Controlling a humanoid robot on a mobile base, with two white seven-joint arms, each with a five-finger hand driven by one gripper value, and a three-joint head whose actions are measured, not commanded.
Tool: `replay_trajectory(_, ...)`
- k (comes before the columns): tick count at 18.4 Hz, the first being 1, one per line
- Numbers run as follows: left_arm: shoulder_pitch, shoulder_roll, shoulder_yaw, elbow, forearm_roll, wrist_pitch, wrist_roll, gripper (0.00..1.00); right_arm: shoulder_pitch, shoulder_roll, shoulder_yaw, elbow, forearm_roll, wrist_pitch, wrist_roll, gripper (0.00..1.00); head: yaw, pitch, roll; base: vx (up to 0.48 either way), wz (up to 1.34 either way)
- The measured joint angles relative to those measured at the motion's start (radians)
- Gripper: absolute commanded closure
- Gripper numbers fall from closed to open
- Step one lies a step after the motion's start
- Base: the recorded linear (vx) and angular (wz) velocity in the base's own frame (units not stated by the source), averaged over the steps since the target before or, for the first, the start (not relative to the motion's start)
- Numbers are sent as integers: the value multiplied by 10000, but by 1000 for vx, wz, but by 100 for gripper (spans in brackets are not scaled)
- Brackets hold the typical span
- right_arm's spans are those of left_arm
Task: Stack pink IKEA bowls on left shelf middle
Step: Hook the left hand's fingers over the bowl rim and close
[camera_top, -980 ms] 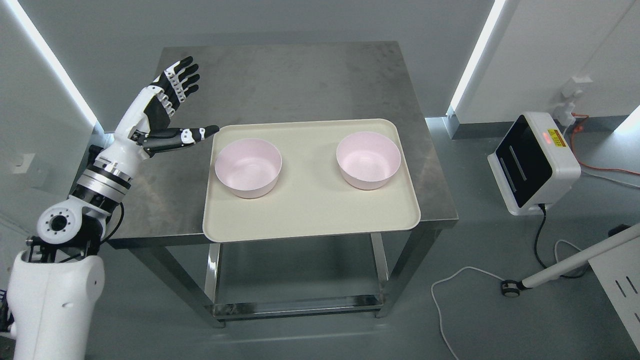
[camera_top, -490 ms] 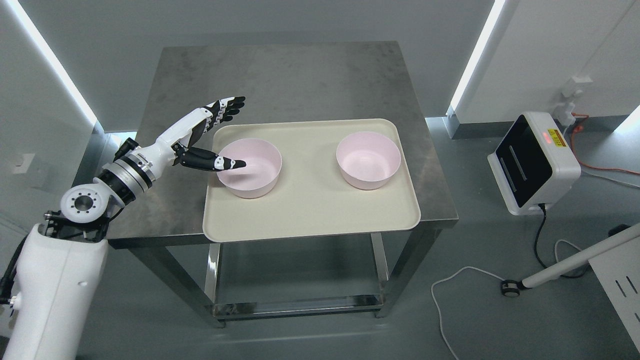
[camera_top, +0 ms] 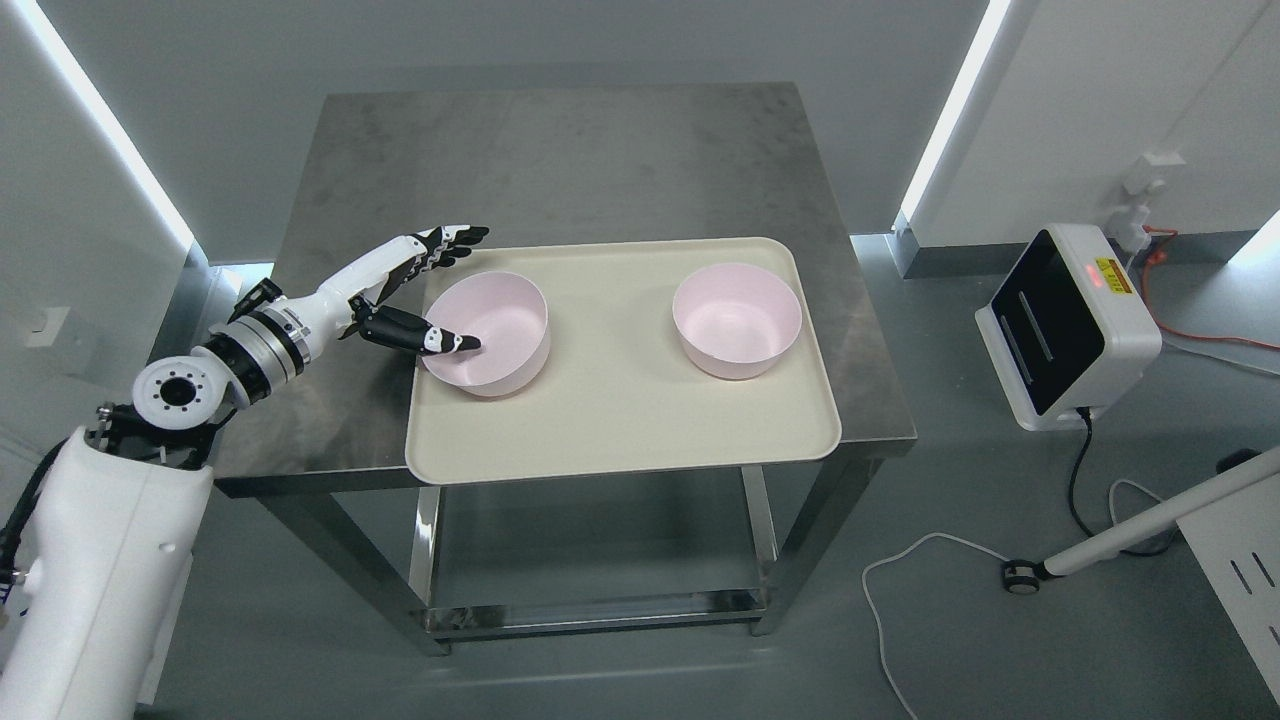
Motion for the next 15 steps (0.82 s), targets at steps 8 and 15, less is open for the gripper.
replay_trajectory(8,-99,-35,104,324,-59,11,-154,34,0,0,0,0,0,-4,0,0,0,0,0,0,0)
replay_trajectory(15,-260,-224,296,392,-69,-97,-296,33,0,0,0,0,-1,-21,0,0,0,0,0,0,0)
